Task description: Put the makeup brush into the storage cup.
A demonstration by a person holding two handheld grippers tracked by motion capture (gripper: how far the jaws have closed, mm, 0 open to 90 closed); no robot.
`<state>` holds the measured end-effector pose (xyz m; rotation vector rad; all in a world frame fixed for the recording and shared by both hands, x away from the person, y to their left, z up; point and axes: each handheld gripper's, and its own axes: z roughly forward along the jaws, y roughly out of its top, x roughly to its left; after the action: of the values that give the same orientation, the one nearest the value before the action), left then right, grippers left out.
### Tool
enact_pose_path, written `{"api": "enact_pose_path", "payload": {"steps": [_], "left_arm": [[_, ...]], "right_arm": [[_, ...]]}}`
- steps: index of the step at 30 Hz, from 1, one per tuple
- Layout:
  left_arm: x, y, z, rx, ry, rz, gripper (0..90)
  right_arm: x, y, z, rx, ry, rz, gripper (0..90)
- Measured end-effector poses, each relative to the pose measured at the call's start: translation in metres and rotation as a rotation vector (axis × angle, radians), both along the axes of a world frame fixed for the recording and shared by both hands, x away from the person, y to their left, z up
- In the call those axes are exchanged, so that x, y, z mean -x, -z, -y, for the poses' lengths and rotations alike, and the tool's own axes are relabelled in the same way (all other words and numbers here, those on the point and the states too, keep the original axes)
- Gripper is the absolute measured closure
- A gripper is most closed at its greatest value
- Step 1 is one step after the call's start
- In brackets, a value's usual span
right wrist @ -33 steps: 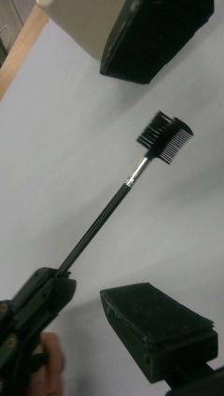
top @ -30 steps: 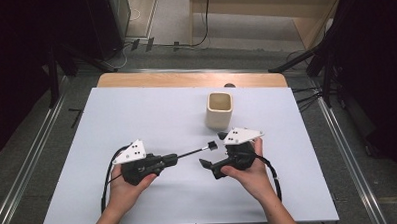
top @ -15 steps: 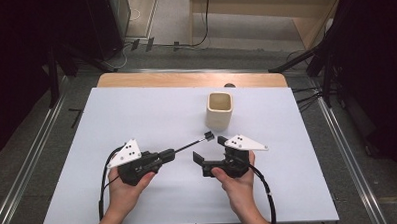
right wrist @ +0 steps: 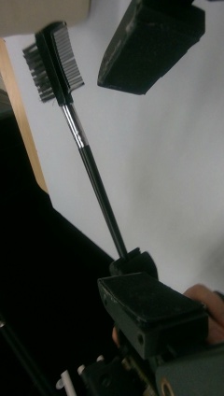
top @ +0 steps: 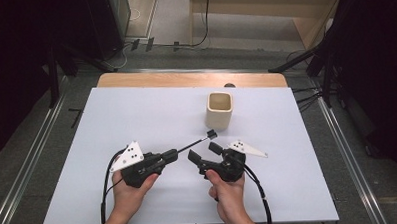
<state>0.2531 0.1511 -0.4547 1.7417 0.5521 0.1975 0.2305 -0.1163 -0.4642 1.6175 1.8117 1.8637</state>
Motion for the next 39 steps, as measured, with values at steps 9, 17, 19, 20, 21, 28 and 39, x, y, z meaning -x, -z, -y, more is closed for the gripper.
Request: {"api": "enact_pose_path", "payload": {"steps": [9,17,19,20,21,28,39], "left_arm": [[0.003,0.003,0.006,-0.003,0.018,0.008,86.6],[0.005,0.004,0.009,-0.007,0.031,0.016,86.6],[0.005,0.004,0.009,-0.008,0.032,0.017,86.6],[0.005,0.004,0.009,-0.008,0.032,0.017,86.6],[0.005,0.004,0.01,-0.011,0.035,0.019,86.6],[0.007,0.006,0.012,-0.03,0.044,0.027,86.6],[0.005,0.011,0.006,-0.048,-0.085,-0.01,13.5]], "right_arm": [[-0.003,0.007,0.001,-0.154,-0.005,-0.055,27.3],[-0.006,0.017,0.007,-0.25,-0.027,-0.073,51.1],[-0.007,0.018,0.007,-0.259,-0.022,-0.077,54.1],[-0.007,0.018,0.007,-0.259,-0.022,-0.077,54.1],[-0.008,0.02,0.009,-0.276,-0.028,-0.086,58.0],[-0.01,0.023,0.013,-0.345,-0.064,-0.078,72.9],[-0.005,0.009,0.019,-0.236,-0.082,0.065,87.2]]}}
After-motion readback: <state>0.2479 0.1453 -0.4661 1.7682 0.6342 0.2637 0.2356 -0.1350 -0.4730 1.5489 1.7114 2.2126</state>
